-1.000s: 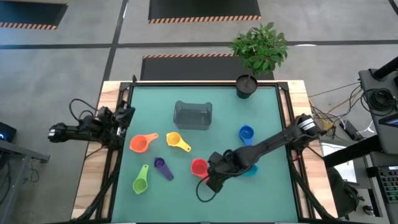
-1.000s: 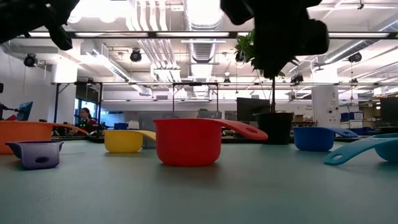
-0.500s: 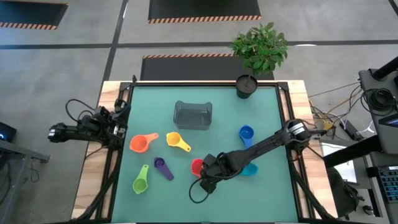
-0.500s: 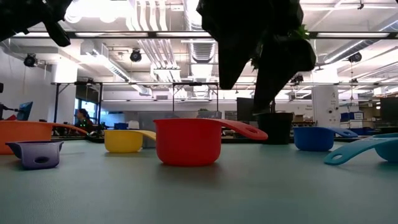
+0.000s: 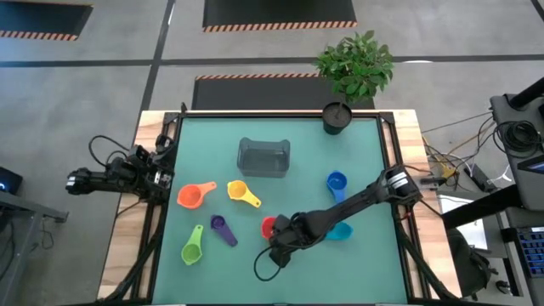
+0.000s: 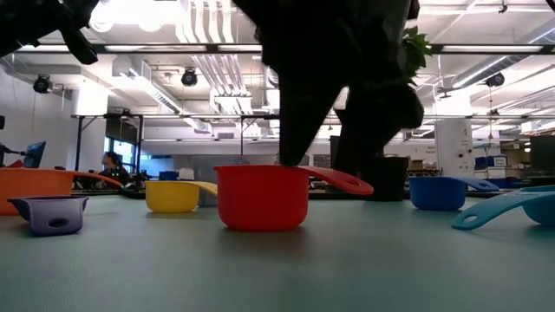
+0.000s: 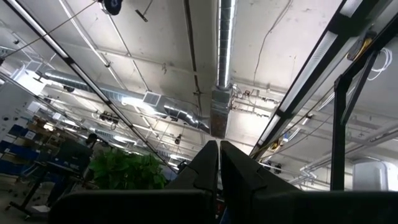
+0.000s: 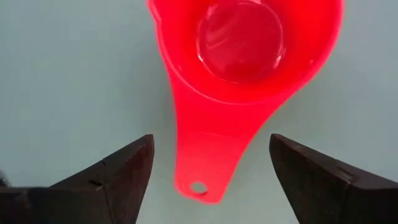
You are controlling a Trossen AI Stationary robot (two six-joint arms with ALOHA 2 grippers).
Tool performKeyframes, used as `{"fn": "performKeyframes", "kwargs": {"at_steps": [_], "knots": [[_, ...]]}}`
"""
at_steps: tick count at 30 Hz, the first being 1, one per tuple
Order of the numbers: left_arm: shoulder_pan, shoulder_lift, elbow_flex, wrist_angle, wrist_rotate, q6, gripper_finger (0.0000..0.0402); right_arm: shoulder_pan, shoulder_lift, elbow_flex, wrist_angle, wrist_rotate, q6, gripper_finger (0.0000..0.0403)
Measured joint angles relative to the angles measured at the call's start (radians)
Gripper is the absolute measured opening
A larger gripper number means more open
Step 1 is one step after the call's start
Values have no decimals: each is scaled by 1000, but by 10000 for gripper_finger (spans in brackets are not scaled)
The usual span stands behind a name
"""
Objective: Nest measuring cups in basket
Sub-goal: Stack the red measuring cup into the orange measuring cup
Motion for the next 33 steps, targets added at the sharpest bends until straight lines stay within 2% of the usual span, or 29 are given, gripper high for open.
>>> {"fn": "performKeyframes", "kwargs": {"at_steps": [6, 14, 19, 26, 33], "knots": [[0, 0, 0, 0, 0, 0, 0, 0, 17, -1, -1, 48, -4, 284], [0, 0, 0, 0, 0, 0, 0, 0, 11, 0, -3, 57, -25, 197], [0, 0, 0, -1, 0, 0, 0, 0, 11, -1, -5, 53, -45, 158], [0, 0, 0, -1, 0, 0, 0, -2, 0, -1, -15, 51, -110, 148], [0, 0, 0, 2, 0, 3, 0, -27, -74, -1, -46, 50, -204, 147]]}}
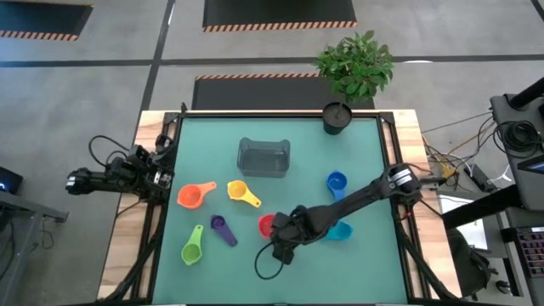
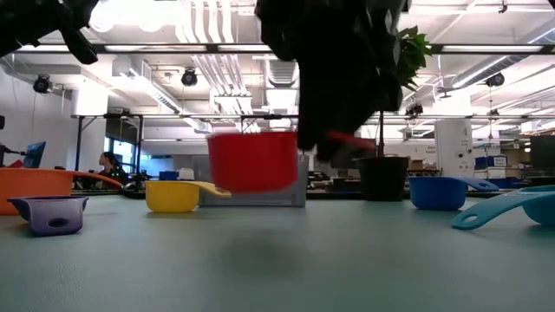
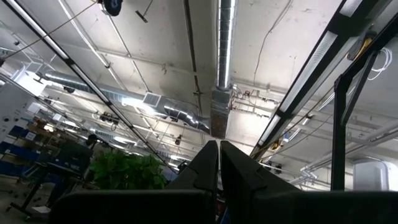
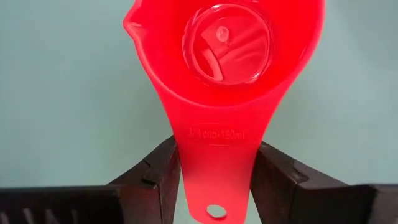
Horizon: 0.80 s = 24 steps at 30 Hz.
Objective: Nest measuring cups in basket
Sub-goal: Stack the red measuring cup into the orange measuring cup
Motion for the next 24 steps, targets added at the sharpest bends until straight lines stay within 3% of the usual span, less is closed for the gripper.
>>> {"fn": "performKeyframes", "kwargs": {"at_steps": [12, 24], "knots": [[0, 0, 0, 6, -2, 0, 0, -120, -90, 2, 22, -49, -201, 146], [0, 0, 0, 13, -3, 0, 0, -275, -79, 155, 52, -90, -509, 146]]}}
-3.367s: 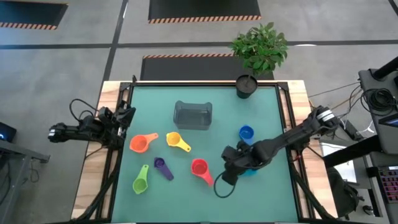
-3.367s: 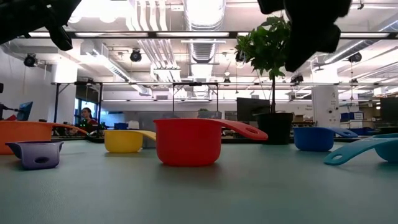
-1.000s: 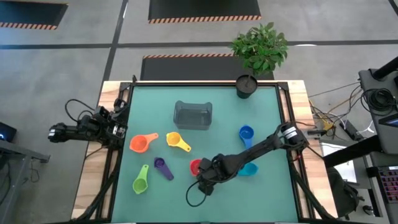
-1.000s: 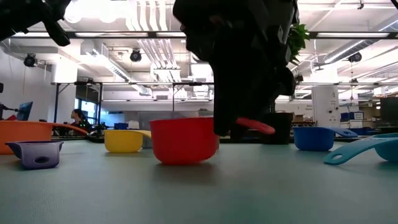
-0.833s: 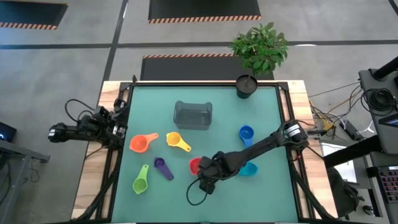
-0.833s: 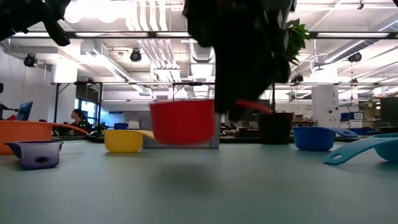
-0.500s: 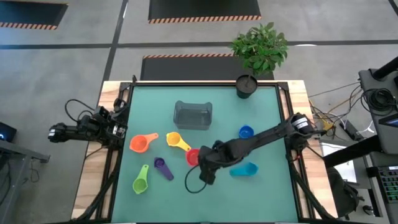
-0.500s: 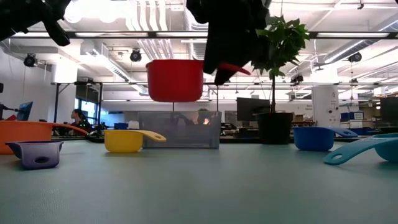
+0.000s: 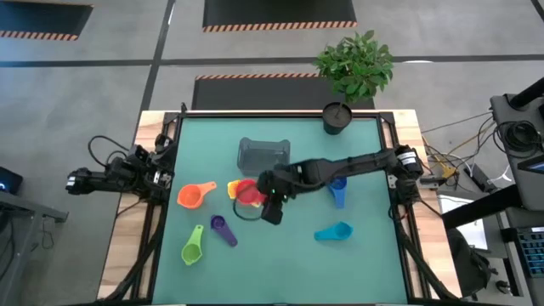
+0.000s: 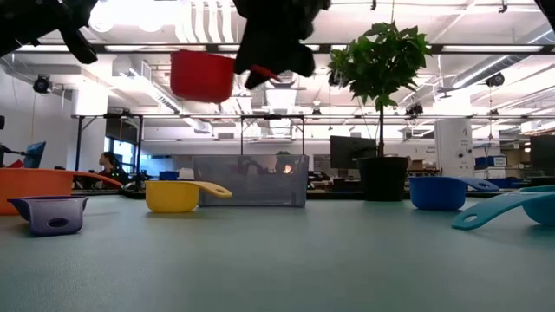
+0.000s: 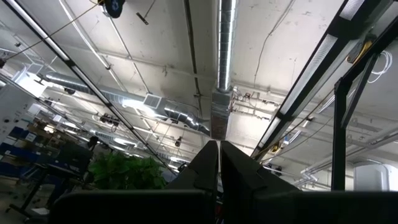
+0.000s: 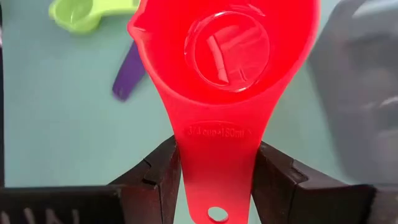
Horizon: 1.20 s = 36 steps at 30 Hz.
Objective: Nest measuring cups in basket
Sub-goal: Stack the red measuring cup into the orange measuring cup
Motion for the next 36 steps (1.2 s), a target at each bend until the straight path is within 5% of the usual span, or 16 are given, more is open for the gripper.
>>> {"fn": "performKeyframes", "kwargs": {"at_steps": [29, 36], "knots": [[0, 0, 2, 7, -26, 28, 0, -87, 61, 24, 289, -79, -216, 146], [0, 0, 2, 10, -26, 27, 0, -99, 191, 203, 211, -145, -261, 146]]}}
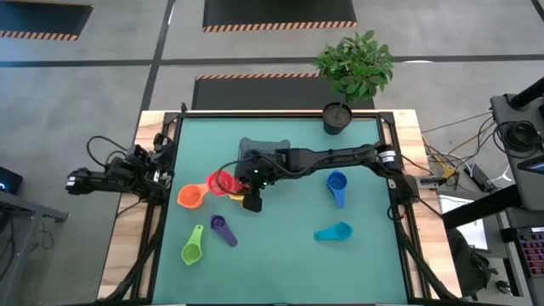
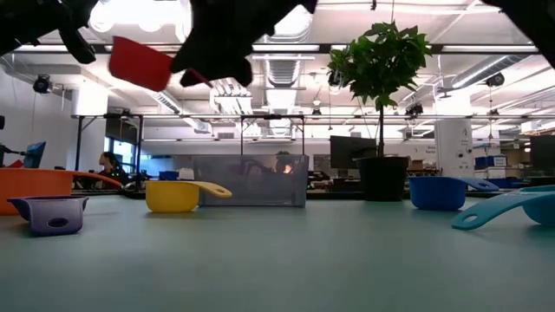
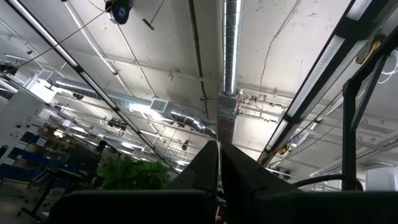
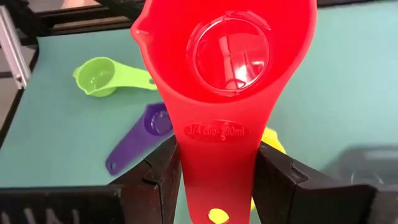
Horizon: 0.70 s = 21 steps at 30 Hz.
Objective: Nest measuring cups in basket
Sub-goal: Stack the red measuring cup into the orange measuring cup
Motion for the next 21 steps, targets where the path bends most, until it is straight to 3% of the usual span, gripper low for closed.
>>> {"fn": "performKeyframes", "kwargs": {"at_steps": [10, 21], "knots": [[0, 0, 0, 0, 2, 0, 0, -30, 224, 368, -210, -38, -115, 146], [0, 0, 1, 0, 3, 0, 0, -77, 305, 375, -85, -79, -174, 146]]}}
